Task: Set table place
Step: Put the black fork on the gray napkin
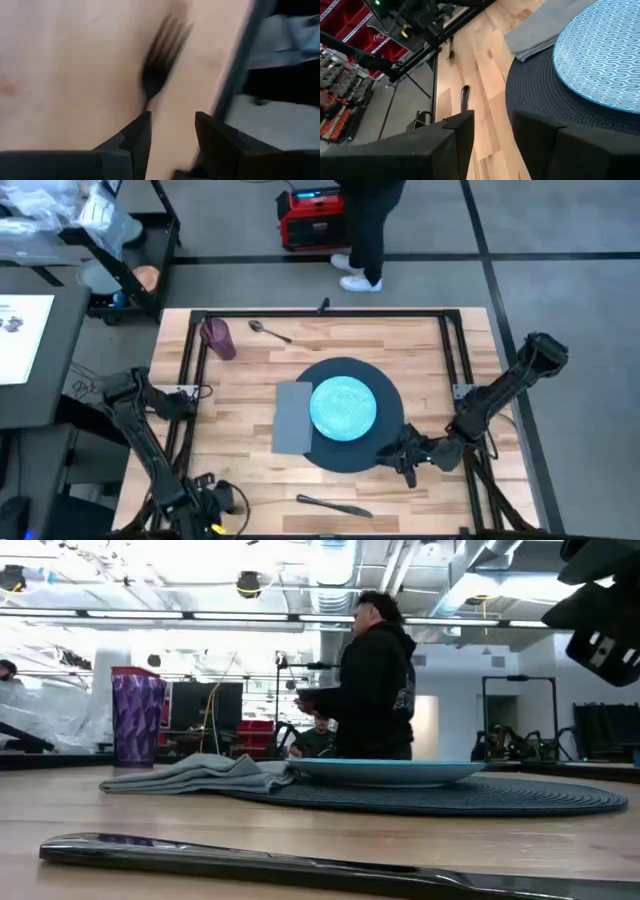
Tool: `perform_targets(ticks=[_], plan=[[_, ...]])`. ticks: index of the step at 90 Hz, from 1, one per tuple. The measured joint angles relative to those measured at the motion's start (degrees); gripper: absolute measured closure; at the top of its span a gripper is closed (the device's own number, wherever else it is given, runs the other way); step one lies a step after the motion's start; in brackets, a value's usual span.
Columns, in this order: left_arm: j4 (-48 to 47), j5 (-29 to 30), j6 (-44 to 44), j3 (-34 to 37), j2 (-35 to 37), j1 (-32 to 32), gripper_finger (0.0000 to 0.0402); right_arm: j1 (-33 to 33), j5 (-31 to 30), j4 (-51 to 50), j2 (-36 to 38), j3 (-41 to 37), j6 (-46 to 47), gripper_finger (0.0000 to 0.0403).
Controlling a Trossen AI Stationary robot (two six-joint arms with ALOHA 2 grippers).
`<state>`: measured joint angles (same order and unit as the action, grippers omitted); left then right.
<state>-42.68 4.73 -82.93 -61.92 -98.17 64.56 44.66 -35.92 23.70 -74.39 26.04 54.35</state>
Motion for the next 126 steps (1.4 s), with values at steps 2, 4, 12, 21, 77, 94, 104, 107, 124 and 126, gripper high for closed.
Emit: perform_targets(ticks=[2, 4, 12, 21, 77, 94, 104, 107, 124, 126], plan=[[-0.8, 0.0, -0.2, -0.2, -0.3, 0.1, 0.0265, 0.2, -0.3, 0.0, 0.0, 0.0, 0.4, 0.0285], [-1.2, 0.0, -0.2, -0.3, -0.6, 0.2, 0.0265, 0.4, -0.4, 0.0, 0.0, 0.0, 0.8, 0.0285], [-1.2, 0.0, 1.0, -0.4, -1.4, 0.4, 0.0265, 1.1, -0.6, 0.0, 0.0, 0.0, 2.0, 0.0285], [-0.8, 0.0, 1.7, -0.4, -2.2, 0.5, 0.0265, 1.9, -0.6, 0.1, 0.0, 0.0, 2.8, 0.0285], [2.9, 1.1, 9.0, 1.4, -2.4, 1.1, 0.0265, 2.6, -1.9, 0.4, 0.0, 0.0, 2.8, 0.0285], [4.7, 1.1, 9.7, 3.4, -2.3, 1.1, 0.0265, 2.6, -1.9, 0.4, 0.0, 0.0, 2.7, 0.0285], [7.8, 1.2, 9.5, 5.4, -1.9, 1.1, 0.0265, 2.6, -1.9, 0.4, 0.0, 0.0, 2.6, 0.0285], [8.6, 1.3, 9.1, 6.0, -1.9, 1.1, 0.0265, 2.6, -1.9, 0.4, 0.0, 0.0, 2.6, 0.0285], [8.2, 1.4, 7.6, 6.5, -2.0, 1.0, 0.0306, 2.6, -1.9, 0.3, 0.0, 0.0, 2.6, 0.0285], [8.1, 1.4, 7.9, 6.5, -2.0, 0.9, 0.0317, 2.6, -1.9, 0.3, 0.0, 0.0, 2.6, 0.0285]])
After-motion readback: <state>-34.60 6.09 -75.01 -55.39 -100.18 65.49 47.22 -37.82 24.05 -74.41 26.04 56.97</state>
